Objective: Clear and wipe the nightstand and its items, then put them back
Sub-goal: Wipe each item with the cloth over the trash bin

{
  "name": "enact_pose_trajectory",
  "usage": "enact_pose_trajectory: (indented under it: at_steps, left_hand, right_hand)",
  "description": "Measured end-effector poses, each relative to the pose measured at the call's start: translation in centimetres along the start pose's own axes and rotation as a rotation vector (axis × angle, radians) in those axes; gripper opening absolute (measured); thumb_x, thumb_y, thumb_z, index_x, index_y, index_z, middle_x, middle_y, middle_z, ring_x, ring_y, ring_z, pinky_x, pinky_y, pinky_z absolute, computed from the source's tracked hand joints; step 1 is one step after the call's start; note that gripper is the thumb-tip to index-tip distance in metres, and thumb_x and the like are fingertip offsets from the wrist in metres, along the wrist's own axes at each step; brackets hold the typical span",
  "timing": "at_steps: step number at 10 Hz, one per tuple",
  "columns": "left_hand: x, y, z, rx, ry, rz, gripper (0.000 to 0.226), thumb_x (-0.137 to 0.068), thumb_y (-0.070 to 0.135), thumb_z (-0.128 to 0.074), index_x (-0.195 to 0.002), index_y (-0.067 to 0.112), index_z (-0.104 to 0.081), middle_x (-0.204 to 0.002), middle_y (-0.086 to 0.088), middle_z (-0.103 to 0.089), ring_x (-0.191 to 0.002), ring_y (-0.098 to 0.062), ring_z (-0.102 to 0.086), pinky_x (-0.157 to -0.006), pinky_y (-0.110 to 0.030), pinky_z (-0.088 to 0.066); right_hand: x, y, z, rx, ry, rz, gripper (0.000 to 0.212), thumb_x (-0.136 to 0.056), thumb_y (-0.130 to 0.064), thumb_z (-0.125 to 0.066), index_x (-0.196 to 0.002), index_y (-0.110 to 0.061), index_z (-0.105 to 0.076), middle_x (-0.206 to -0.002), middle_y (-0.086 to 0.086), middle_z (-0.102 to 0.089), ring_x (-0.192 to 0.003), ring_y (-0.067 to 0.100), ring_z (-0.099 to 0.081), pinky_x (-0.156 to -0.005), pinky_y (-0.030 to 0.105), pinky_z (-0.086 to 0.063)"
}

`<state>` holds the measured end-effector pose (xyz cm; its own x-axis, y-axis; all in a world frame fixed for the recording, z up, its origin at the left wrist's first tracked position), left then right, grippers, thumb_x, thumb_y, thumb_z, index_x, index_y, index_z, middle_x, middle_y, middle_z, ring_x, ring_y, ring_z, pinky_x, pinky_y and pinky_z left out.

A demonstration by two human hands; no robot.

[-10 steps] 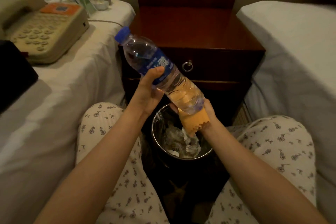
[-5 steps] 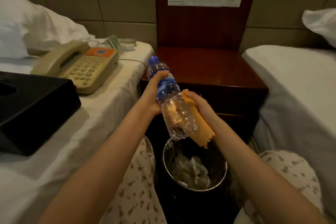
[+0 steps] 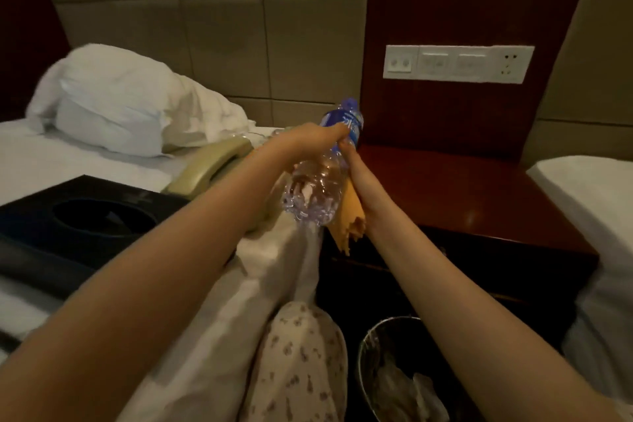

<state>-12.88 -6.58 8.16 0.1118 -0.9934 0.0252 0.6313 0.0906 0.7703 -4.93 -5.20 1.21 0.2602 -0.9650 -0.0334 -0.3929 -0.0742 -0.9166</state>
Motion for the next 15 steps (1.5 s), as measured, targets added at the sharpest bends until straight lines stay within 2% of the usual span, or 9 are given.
enact_pose_trajectory:
  at_steps: [1,2,3,5,7,9,10,12,15]
  left_hand:
    - [0.2,0.1,3.8,-0.044,-0.034,0.031,0.048,-0.098,0.041,-0.037,-0.133,0.010,-0.041,-0.091,-0.002,-0.057,-0.077,-0.016,-0.056,-0.059,-0.025,-0.038]
    - [0.2,-2.0,7.3,-0.053,-0.051,0.148,0.053,-0.091,0.043,-0.052,-0.131,0.010,-0.039,-0.088,-0.004,-0.056,-0.077,-0.017,-0.057,-0.068,-0.028,-0.048]
    - [-0.2,-4.3,10.5,-0.082,-0.057,0.209,0.060,-0.083,0.047,-0.062,-0.128,0.014,-0.042,-0.107,-0.008,-0.060,-0.097,-0.025,-0.061,-0.092,-0.039,-0.049]
    - [-1.6,-8.6,16.3,-0.109,0.068,0.295,0.064,-0.079,0.032,-0.071,-0.131,0.010,-0.042,-0.120,-0.012,-0.058,-0.111,-0.030,-0.058,-0.102,-0.046,-0.044]
    - [-3.5,-12.3,19.7,-0.241,0.156,0.355,0.066,-0.075,0.028,-0.074,-0.130,0.007,-0.044,-0.120,-0.013,-0.059,-0.110,-0.028,-0.059,-0.100,-0.044,-0.046]
    - [-5.2,-15.6,20.3,-0.345,0.097,0.446,0.057,-0.084,0.020,-0.066,-0.132,0.002,-0.041,-0.128,-0.014,-0.055,-0.118,-0.026,-0.053,-0.092,-0.032,-0.044]
    - [-6.0,-17.1,20.2,-0.373,0.070,0.464,0.059,-0.086,0.016,-0.064,-0.136,0.001,-0.038,-0.128,-0.016,-0.054,-0.103,-0.023,-0.055,-0.080,-0.025,-0.042]
    - [-7.5,-19.8,19.7,-0.483,0.020,0.538,0.063,-0.087,0.019,-0.062,-0.141,0.002,-0.033,-0.140,-0.018,-0.043,-0.127,-0.031,-0.045,-0.103,-0.038,-0.039]
    - [-7.1,-20.4,19.1,-0.592,-0.051,0.647,0.057,-0.092,0.027,-0.054,-0.139,-0.001,-0.037,-0.140,-0.019,-0.044,-0.126,-0.033,-0.046,-0.106,-0.039,-0.039]
  right_hand:
    - [-2.3,-0.1,-3.1,0.084,-0.014,-0.031,0.061,-0.088,-0.052,-0.052,-0.133,-0.011,-0.043,-0.116,0.018,-0.063,-0.105,0.033,-0.063,-0.096,0.047,-0.049]
    - [-3.9,-0.1,-6.2,0.089,-0.040,-0.088,0.030,-0.095,-0.032,-0.052,-0.110,-0.007,-0.054,-0.085,0.009,-0.063,-0.078,0.021,-0.063,-0.069,0.028,-0.056]
    - [-5.3,0.2,-9.7,0.080,-0.092,-0.134,0.034,-0.100,-0.022,-0.041,-0.130,-0.007,-0.043,-0.086,0.007,-0.056,-0.073,0.017,-0.057,-0.064,0.026,-0.049]
    - [-7.8,1.4,-15.7,0.195,-0.151,-0.212,0.035,-0.099,-0.018,-0.043,-0.131,-0.003,-0.042,-0.091,0.010,-0.057,-0.072,0.018,-0.055,-0.068,0.029,-0.048]
    - [-9.8,2.6,-19.5,0.273,-0.161,-0.397,0.022,-0.098,-0.009,-0.038,-0.078,-0.004,-0.046,-0.074,0.008,-0.049,-0.063,0.016,-0.048,-0.066,0.026,-0.046]
    - [-10.9,4.1,-21.6,0.414,-0.168,-0.438,0.025,-0.102,-0.022,-0.036,-0.110,-0.001,-0.048,-0.078,0.009,-0.049,-0.066,0.018,-0.050,-0.078,0.029,-0.046]
    - [-11.8,4.4,-22.8,0.486,-0.197,-0.383,0.035,-0.102,-0.016,-0.032,-0.135,-0.005,-0.038,-0.113,0.015,-0.055,-0.102,0.024,-0.058,-0.092,0.033,-0.045]
    - [-12.7,5.6,-23.5,0.584,-0.229,-0.298,0.041,-0.102,-0.013,-0.028,-0.140,-0.001,-0.034,-0.144,0.016,-0.040,-0.132,0.029,-0.041,-0.104,0.035,-0.035]
    - [-13.8,5.6,-23.0,0.632,-0.131,-0.219,0.039,-0.100,-0.011,-0.029,-0.135,0.004,-0.038,-0.139,0.022,-0.044,-0.127,0.033,-0.044,-0.103,0.036,-0.039]
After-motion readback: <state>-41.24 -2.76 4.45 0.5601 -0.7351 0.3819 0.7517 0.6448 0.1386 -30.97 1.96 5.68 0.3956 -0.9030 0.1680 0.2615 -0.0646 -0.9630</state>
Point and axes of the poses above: each hand's wrist, its own x-axis away from the middle knuckle, its own z-axis out of the back of the hand, y = z × x, the point moved 4 cm from there along -x, towards the middle knuckle
